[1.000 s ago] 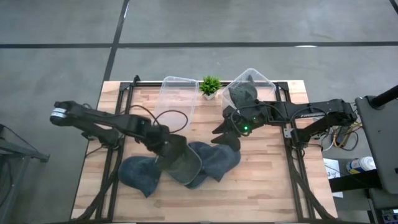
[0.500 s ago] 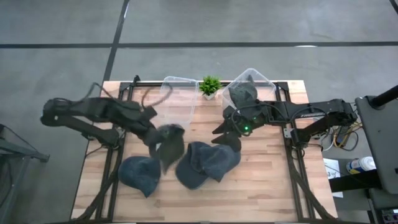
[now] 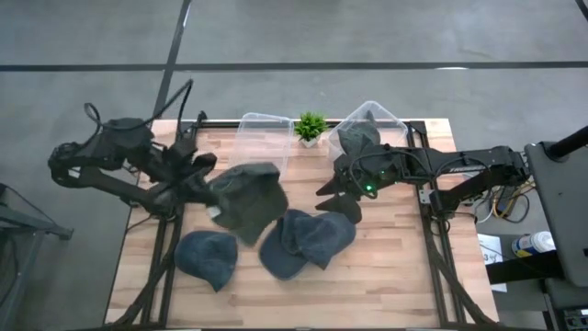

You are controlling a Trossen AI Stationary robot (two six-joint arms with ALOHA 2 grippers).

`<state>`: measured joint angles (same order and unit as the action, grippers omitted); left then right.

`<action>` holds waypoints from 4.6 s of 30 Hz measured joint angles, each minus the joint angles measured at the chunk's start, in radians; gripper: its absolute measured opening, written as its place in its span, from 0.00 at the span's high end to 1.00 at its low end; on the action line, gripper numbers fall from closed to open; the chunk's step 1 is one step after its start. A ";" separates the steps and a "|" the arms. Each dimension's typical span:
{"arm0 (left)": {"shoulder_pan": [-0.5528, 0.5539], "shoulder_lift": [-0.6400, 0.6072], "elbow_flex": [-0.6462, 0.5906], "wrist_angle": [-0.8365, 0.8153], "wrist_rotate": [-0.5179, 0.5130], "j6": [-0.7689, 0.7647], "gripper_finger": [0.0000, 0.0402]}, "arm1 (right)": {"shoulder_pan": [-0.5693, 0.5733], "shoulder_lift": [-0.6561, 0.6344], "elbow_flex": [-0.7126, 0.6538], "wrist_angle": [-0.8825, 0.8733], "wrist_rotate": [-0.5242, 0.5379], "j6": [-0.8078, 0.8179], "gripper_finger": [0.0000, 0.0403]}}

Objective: Pick & Place hat
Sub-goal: Put the green cap in the right transparent bin

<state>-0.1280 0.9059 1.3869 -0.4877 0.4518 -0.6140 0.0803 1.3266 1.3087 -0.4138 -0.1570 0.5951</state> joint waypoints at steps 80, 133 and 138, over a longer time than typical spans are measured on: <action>0.043 0.214 0.069 0.495 0.024 0.097 1.00 | -0.062 0.410 0.693 -0.249 0.067 -0.228 0.22; 0.077 0.212 0.066 0.285 -1.041 0.439 0.63 | -0.070 0.112 0.829 -0.743 0.691 -0.450 0.98; 0.125 0.213 0.066 0.369 -0.822 0.394 0.63 | -0.070 0.147 0.829 -0.733 0.692 -0.485 0.98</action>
<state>-0.0032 1.1190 1.4525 -0.1190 -0.3700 -0.2203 0.0101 1.4732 2.1372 -1.1473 0.5346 0.1104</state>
